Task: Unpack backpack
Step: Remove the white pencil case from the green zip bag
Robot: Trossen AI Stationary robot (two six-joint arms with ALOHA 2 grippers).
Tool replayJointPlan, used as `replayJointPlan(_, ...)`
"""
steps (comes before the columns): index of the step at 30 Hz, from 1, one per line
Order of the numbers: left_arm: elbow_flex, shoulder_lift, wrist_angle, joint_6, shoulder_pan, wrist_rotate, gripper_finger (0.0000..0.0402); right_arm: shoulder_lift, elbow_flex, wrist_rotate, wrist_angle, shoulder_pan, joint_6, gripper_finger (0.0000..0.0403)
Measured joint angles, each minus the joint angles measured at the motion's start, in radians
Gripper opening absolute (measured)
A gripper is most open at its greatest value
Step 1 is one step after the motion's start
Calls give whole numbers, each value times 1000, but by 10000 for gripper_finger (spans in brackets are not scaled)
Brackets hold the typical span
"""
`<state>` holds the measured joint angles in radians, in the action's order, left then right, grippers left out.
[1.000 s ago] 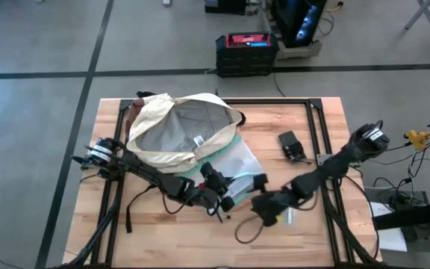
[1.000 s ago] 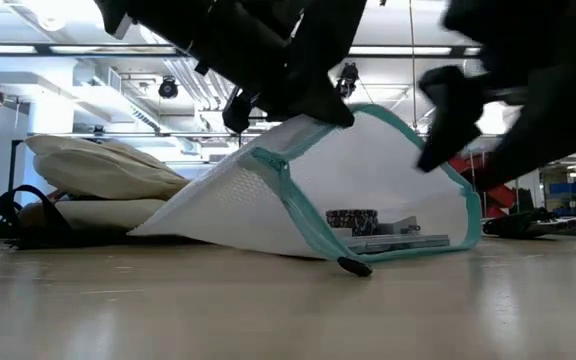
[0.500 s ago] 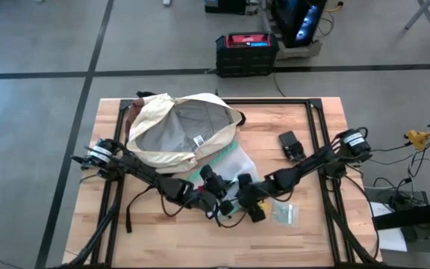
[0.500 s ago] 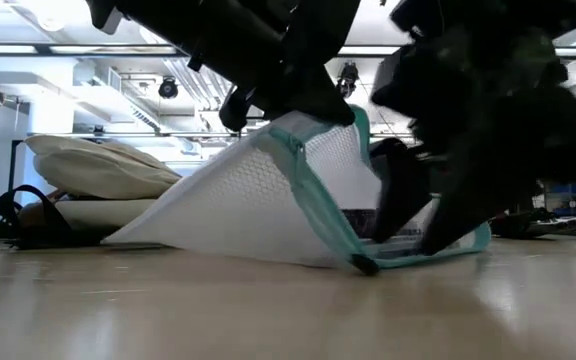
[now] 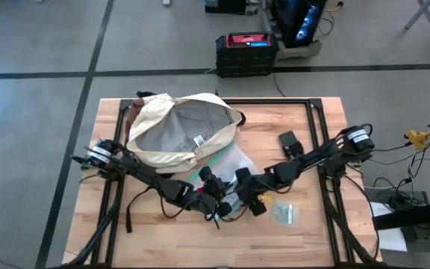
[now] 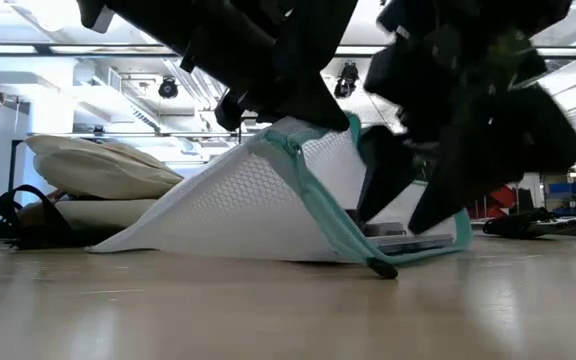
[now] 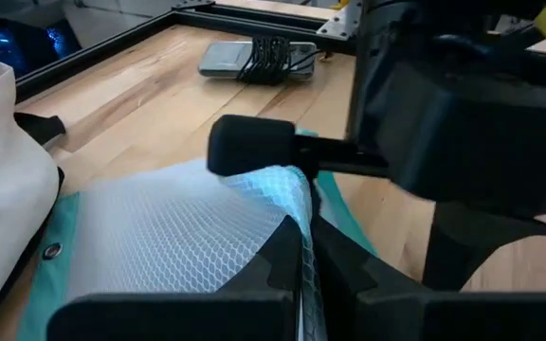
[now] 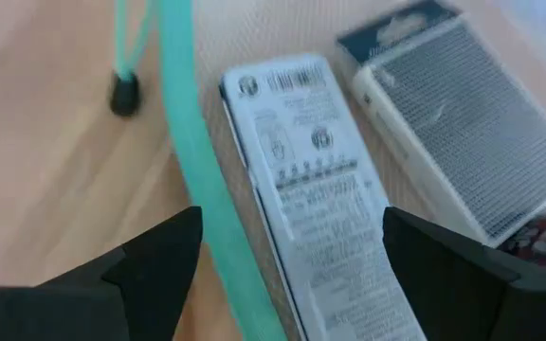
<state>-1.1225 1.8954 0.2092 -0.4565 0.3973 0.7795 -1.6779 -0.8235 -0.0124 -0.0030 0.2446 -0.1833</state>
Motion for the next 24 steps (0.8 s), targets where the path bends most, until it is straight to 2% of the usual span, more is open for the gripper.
replayJointPlan(7, 0, 0, 3, 0, 0, 9, 0, -26, -48, -6, 0, -48, -127, 345)
replayJointPlan(14, 2, 0, -84, -13, -11, 45, 0, -127, -91, -159, -3, -162, -167, 345)
replayJointPlan(19, -1, -1, -217, -108, -27, 75, 0, -187, -119, -197, -29, -178, -154, 345)
replayJointPlan(24, 10, -2, -235, -113, -50, 68, 0, -213, -132, -242, -41, -183, -157, 345)
